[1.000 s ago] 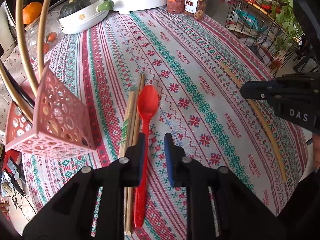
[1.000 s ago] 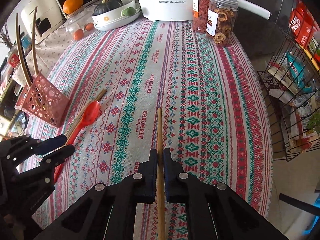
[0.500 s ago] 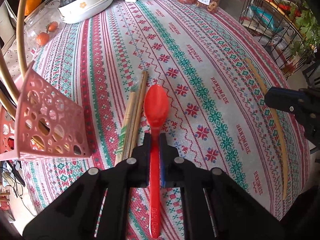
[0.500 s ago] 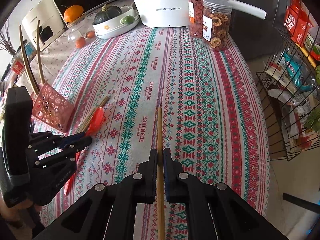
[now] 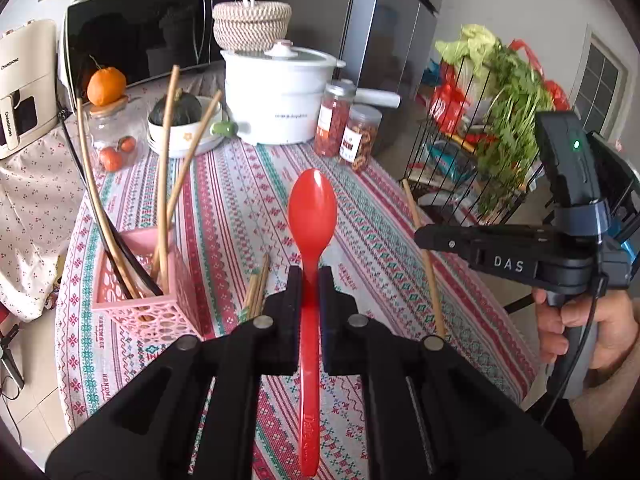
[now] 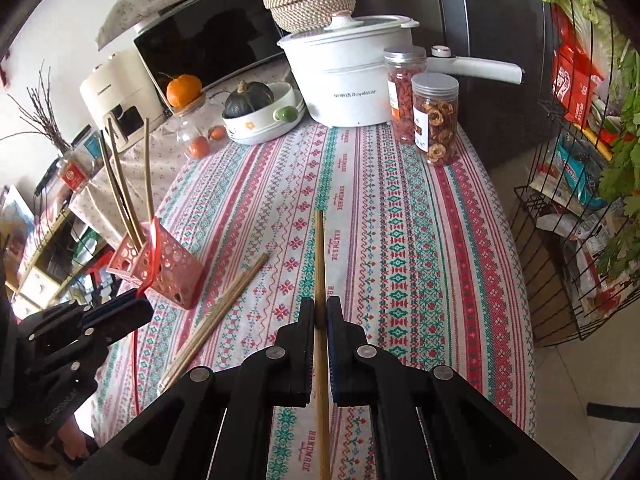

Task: Organize utensils
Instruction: 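Drop the red spoon into the basket with the left tool while the right holds a chopstick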

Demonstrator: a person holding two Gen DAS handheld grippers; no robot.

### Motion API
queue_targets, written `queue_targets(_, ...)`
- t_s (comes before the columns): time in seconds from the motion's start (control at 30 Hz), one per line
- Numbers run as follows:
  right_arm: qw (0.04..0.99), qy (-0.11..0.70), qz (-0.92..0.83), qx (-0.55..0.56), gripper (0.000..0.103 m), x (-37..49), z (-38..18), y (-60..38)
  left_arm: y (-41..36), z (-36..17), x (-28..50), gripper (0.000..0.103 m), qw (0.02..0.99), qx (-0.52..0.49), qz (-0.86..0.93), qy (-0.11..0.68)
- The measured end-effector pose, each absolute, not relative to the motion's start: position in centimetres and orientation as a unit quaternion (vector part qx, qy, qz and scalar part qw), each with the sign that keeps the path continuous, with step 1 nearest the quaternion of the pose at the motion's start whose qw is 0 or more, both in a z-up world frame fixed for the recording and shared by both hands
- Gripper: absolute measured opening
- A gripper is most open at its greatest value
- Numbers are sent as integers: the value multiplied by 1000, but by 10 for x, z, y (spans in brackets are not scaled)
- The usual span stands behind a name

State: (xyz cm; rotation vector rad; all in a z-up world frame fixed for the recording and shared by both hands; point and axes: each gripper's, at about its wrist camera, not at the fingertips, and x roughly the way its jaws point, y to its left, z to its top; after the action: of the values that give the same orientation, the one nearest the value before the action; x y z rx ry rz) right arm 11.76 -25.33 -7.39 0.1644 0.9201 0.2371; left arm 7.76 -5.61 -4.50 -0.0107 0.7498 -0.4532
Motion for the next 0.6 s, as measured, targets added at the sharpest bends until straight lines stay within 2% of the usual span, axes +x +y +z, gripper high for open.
queue_targets(0.3, 924, 350, 118, 95, 6, 102, -24, -246, 6, 7, 78, 9, 962, -86, -177, 191)
queue_targets(0.4, 932, 330, 118, 96, 6, 103, -13, -242, 21, 3, 84, 9, 975, -100, -146, 132)
queue_targets(0.6, 933, 325, 123, 94, 6, 111, -9, -233, 30, -25, 107, 9, 989, -87, -73, 95)
